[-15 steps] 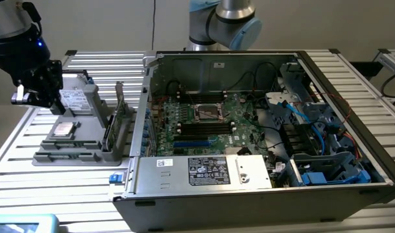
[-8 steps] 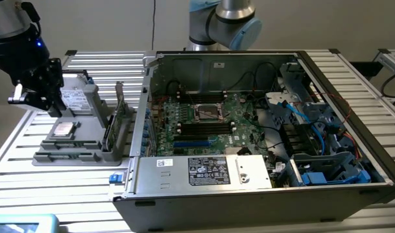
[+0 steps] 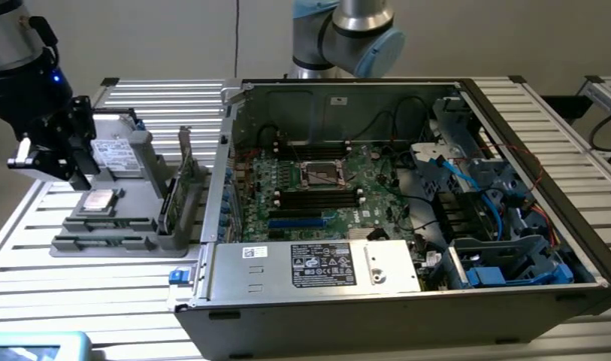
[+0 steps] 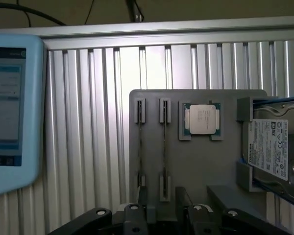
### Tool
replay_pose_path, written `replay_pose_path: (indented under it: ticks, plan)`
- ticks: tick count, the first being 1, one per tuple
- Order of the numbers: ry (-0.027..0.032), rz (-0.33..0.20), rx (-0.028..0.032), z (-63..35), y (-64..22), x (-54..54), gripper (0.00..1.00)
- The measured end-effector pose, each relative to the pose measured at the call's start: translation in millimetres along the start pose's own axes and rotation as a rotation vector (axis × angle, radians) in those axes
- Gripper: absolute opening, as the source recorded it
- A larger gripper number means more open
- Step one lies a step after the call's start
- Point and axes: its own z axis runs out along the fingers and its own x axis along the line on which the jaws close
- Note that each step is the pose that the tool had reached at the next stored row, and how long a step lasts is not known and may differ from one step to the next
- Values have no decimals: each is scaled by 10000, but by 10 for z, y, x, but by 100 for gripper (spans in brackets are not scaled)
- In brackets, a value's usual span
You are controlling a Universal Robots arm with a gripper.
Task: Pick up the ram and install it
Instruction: 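Pick up the ram and move it above insertion slot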
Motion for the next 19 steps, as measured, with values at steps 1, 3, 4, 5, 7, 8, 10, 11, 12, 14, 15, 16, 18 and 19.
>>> replay_pose_path:
  ticks: [1, 3, 4, 5, 7, 8, 10, 11, 12, 14, 15, 16, 18, 19]
  plan:
    - [1, 3, -1, 19, 3, 3, 36]
    - [0, 11, 0, 55, 5, 12, 36]
    - [0, 15, 1, 73, 5, 18, 36]
    - [0, 18, 0, 91, 5, 25, 36]
    - [0, 22, 0, 128, 4, 40, 36]
    - [0, 23, 0, 146, 3, 47, 36]
    - [2, 26, -3, 181, 2, 71, 36]
    - [1, 27, -1, 200, 0, 89, 36]
    - [1, 28, -1, 218, -1, 108, 36]
    - [0, 32, 1, 255, -4, 154, 36]
    - [0, 34, 0, 273, -5, 172, 36]
    - [0, 37, 0, 292, -6, 186, 36]
    - [0, 42, 0, 328, -7, 210, 36]
    - [0, 44, 0, 347, -8, 224, 36]
